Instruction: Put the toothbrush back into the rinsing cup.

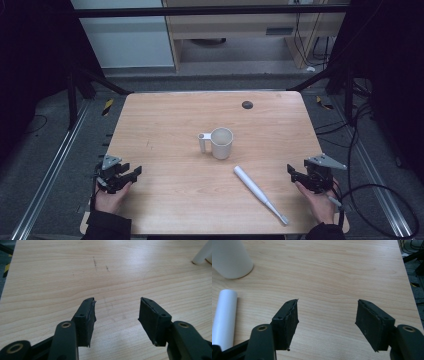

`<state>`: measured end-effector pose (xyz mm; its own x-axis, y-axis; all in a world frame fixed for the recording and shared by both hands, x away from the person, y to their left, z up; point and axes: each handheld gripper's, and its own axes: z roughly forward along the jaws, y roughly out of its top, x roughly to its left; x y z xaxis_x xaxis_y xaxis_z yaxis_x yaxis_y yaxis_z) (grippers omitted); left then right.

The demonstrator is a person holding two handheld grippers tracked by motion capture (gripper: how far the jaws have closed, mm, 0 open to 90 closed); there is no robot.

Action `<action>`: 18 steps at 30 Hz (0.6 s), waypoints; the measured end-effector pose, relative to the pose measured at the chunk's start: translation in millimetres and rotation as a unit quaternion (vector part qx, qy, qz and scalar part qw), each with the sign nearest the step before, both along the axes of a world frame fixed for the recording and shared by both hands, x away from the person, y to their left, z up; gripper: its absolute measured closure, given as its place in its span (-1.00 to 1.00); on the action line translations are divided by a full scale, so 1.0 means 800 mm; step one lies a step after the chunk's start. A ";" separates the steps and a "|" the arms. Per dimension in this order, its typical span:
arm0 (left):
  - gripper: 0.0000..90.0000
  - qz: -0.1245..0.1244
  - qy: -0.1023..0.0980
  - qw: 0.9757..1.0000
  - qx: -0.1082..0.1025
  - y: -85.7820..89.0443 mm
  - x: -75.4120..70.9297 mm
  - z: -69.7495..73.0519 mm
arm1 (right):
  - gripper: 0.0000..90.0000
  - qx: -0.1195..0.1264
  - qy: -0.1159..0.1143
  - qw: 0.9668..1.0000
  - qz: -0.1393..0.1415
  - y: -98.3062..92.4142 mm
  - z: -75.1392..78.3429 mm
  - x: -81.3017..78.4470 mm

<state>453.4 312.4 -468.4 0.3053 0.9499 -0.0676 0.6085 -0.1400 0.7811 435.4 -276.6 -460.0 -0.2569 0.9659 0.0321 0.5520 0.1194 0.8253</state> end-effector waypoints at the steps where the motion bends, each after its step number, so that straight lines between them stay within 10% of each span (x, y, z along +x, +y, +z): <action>1: 0.02 -0.001 0.002 1.000 0.002 -0.001 0.000 0.000 | -0.22 -0.001 0.000 1.000 0.002 0.002 0.001 -0.001; 18: 0.03 -0.012 0.007 1.000 0.014 -0.006 0.000 -0.002 | 0.09 -0.027 -0.006 0.997 0.067 0.035 0.013 -0.017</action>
<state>453.3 307.6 -469.7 0.3279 0.9436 -0.0451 0.6149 -0.1769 0.7685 421.6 -248.6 -449.3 -0.3835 0.9233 -0.0229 0.5175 0.2354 0.8227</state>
